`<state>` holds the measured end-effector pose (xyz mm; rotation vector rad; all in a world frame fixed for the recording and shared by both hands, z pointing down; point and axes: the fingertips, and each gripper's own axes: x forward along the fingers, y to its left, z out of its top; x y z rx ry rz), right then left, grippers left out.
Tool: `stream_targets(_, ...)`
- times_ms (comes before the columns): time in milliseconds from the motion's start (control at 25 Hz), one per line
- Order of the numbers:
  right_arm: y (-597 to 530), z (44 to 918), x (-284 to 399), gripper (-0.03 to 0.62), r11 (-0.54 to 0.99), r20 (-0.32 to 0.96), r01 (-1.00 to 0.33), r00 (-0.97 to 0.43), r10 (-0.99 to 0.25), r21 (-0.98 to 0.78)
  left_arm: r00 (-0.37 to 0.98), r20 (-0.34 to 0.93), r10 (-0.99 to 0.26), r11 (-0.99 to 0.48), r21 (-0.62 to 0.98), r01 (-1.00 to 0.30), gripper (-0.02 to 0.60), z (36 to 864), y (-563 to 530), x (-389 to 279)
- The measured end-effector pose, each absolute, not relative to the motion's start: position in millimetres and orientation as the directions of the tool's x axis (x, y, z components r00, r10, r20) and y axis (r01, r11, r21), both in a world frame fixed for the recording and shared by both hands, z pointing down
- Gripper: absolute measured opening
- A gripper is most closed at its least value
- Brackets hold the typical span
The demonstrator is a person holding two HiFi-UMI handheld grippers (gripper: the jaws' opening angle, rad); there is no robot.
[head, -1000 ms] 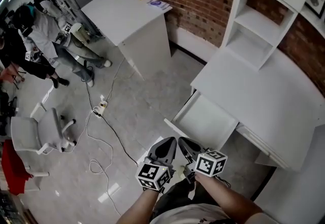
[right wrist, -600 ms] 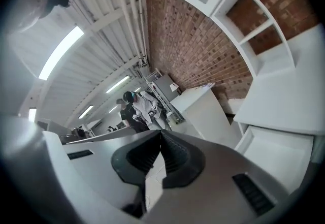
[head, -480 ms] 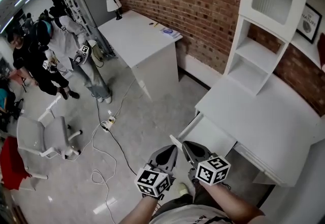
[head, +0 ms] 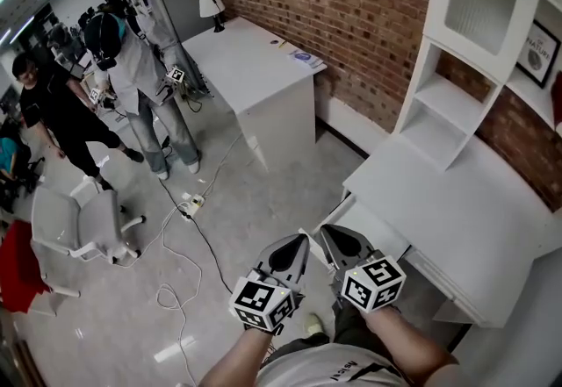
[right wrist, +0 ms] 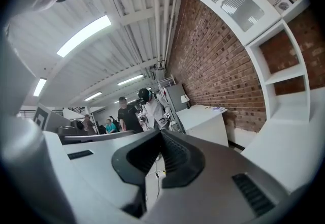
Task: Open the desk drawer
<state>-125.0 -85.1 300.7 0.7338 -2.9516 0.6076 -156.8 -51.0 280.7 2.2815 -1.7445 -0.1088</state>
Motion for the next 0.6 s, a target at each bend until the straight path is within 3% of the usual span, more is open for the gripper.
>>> stream_targets(600,-75.6,291.9,-137.8,0.017,0.836,0.139,-0.449,-0.893,-0.427,-0.316,0.251,0.083,-0.964,-0.225,0.241,-0.944,0.011,269.9,-44.5,-166.1)
